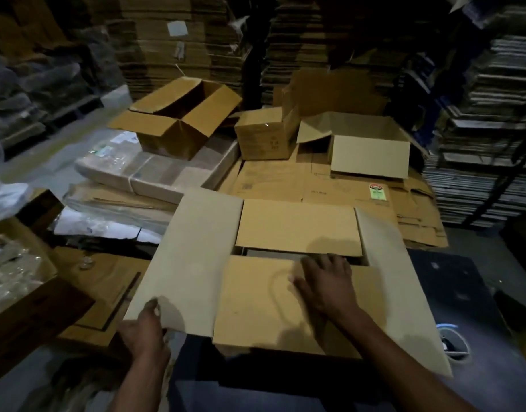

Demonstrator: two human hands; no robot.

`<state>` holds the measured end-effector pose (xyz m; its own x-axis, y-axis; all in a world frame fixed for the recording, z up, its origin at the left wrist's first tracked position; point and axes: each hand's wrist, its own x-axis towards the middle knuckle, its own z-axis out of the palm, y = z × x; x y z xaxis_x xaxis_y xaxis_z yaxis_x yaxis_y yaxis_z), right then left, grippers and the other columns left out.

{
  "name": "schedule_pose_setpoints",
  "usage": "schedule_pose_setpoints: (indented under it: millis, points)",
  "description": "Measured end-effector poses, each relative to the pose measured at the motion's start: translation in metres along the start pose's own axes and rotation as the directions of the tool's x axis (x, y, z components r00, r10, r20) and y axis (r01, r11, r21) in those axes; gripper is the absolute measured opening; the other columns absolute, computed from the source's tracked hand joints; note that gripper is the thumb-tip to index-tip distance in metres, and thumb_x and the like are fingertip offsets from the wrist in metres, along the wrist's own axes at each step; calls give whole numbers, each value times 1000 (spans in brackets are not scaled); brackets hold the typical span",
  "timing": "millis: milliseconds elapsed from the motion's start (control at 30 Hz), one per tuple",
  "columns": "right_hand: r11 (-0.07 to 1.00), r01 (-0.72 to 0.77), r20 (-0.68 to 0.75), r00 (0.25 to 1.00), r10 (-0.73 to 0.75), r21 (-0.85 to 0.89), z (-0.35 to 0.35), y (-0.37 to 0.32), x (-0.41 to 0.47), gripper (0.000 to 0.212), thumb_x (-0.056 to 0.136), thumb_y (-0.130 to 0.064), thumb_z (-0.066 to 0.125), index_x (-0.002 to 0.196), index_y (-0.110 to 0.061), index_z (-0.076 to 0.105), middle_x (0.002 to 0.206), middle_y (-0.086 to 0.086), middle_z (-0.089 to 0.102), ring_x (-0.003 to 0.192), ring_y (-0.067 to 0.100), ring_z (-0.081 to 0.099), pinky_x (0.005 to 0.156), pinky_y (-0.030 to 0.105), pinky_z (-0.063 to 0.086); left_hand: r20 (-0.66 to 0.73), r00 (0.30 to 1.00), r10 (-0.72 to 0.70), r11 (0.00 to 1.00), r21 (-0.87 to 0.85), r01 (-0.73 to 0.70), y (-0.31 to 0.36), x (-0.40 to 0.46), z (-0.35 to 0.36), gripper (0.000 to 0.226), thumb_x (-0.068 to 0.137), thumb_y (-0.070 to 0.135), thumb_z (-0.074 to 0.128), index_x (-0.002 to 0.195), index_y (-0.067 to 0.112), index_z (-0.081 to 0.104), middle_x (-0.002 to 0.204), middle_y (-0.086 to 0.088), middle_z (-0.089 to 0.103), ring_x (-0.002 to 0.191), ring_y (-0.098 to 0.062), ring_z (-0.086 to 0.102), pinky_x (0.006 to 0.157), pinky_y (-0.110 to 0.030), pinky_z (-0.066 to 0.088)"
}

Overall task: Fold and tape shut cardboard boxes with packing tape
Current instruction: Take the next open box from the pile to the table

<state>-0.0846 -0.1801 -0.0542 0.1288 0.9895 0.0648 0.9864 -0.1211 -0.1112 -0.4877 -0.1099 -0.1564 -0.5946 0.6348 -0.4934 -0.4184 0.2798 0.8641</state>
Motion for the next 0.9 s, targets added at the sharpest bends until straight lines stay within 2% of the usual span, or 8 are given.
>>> schedule_pose_setpoints:
  millis: [100, 233, 367, 500, 567, 667, 767, 900]
  points:
    - [997, 12, -254, 967, 8, 80, -49, -24, -57, 53, 99, -74, 46, 119, -29, 65, 119, 1, 61, 117, 31, 52, 108, 54, 40, 52, 998, -29, 998, 58, 26, 1, -18, -6, 69, 82, 21, 90, 140, 7, 56, 124, -12, 69, 103, -32, 72, 96, -55, 62]
    - [989, 70, -217, 975, -40, 134, -87, -43, -133, 28, 94, -64, 60, 110, -41, 61, 111, -11, 63, 106, 19, 61, 95, 47, 51, 56, 998, 18, 998, 57, -21, 7, -25, -5, 50, 91, 9, 82, 136, 8, 60, 121, -10, 70, 101, -30, 72, 98, -49, 60]
    - [970, 211, -200, 962, -185, 118, -82, -34, -172, 69, 65, -45, 94, 125, -41, 62, 116, -11, 66, 99, 17, 68, 85, 44, 58, 90, 992, 89, 996, 22, -92, 9, -40, -6, 57, 83, 4, 79, 135, 25, 68, 118, -2, 80, 100, -30, 80, 77, -49, 67]
    - [965, 248, -266, 939, -217, 89, -75, -29, -173, 81, 64, -48, 94, 137, -37, 60, 125, -4, 64, 116, 24, 63, 90, 47, 58, 53, 990, 130, 990, -71, -126, -7, -26, -2, 58, 82, 35, 86, 136, 37, 67, 123, 1, 79, 101, -29, 80, 85, -63, 66]
    - [975, 215, -287, 939, -189, 63, -69, -22, -150, 85, 66, -31, 92, 145, -34, 58, 136, 5, 61, 138, 37, 50, 102, 61, 49, 26, 993, 119, 987, -116, -115, -4, -51, 2, 65, 87, 55, 80, 145, 34, 60, 131, 1, 75, 105, -27, 78, 88, -55, 66]
    - [995, 73, -214, 973, -85, -64, -58, -9, -99, 83, 87, -31, 75, 161, -39, 39, 156, 9, 47, 157, 43, 23, 120, 68, 23, 43, 990, 134, 987, -89, -130, -2, -108, 8, 65, 99, 41, 78, 154, 19, 51, 139, -4, 69, 113, -29, 72, 98, -48, 61]
    - [999, -29, -49, 998, 27, -44, -30, 15, -67, 80, 100, -49, 60, 168, -40, 18, 171, 15, 29, 161, 43, 8, 123, 72, 15, 156, 986, 59, 997, 38, -66, -26, -129, 8, 90, 89, 32, 90, 162, 12, 41, 146, -6, 62, 127, -31, 63, 113, -49, 52]
    - [990, -143, 94, 985, 142, 1, -4, 50, -75, 64, 102, -62, 49, 162, -43, 33, 174, 13, 19, 161, 43, 3, 121, 76, 16, 236, 971, -24, 996, 92, 2, -52, -143, 16, 96, 82, 22, 97, 157, 19, 38, 139, -4, 59, 124, -30, 59, 117, -52, 49]
